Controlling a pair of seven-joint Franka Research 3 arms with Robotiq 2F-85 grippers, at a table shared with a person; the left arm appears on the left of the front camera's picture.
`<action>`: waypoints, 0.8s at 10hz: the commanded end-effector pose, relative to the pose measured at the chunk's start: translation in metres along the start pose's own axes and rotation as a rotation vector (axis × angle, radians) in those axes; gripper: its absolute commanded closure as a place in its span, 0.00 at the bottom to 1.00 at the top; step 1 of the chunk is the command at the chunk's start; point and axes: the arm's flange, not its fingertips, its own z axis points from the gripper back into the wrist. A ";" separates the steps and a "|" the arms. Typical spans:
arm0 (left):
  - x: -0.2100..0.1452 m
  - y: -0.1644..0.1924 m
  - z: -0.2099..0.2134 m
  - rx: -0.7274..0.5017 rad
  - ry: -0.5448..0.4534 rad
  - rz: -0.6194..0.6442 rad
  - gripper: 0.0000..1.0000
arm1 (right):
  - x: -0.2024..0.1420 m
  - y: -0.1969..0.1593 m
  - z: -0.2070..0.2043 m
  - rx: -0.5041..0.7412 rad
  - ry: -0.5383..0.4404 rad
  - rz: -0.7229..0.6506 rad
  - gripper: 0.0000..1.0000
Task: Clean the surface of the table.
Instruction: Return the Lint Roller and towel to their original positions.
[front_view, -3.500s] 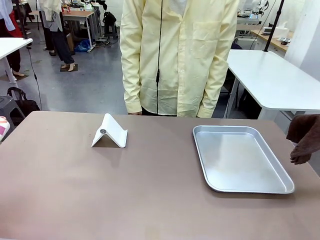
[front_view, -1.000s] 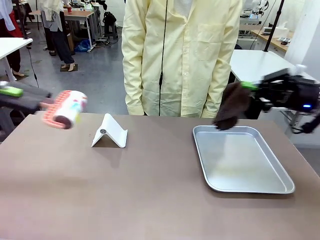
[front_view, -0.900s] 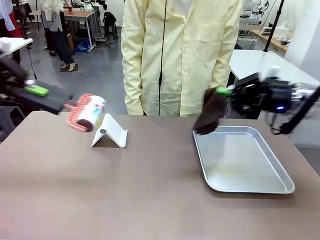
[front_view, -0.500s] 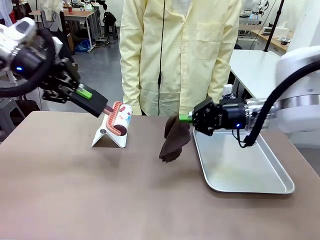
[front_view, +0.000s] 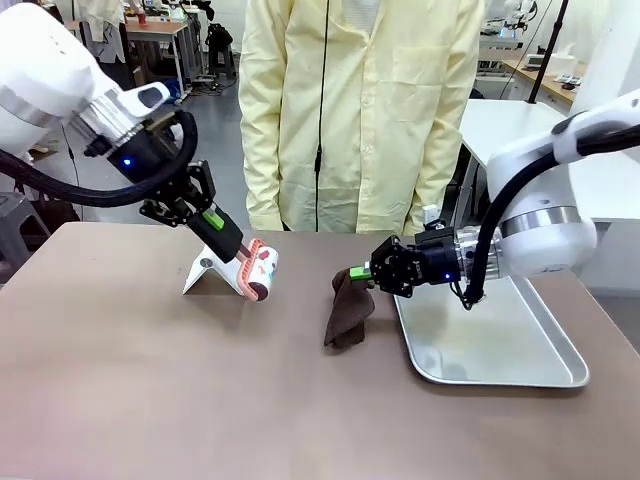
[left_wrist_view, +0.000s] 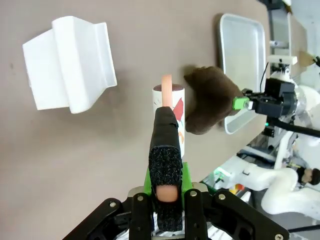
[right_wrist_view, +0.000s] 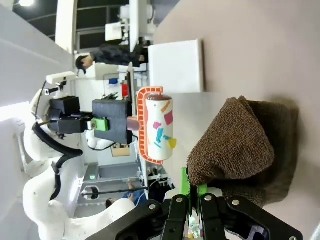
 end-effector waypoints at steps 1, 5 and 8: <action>0.019 -0.001 0.007 0.029 0.012 -0.012 0.78 | 0.016 -0.005 -0.007 -0.056 -0.031 0.000 0.95; 0.018 0.002 -0.005 0.019 0.004 -0.012 0.78 | 0.013 -0.014 -0.004 -0.043 -0.020 -0.012 0.95; 0.018 0.002 -0.005 0.019 0.004 -0.012 0.78 | 0.013 -0.014 -0.004 -0.043 -0.020 -0.012 0.95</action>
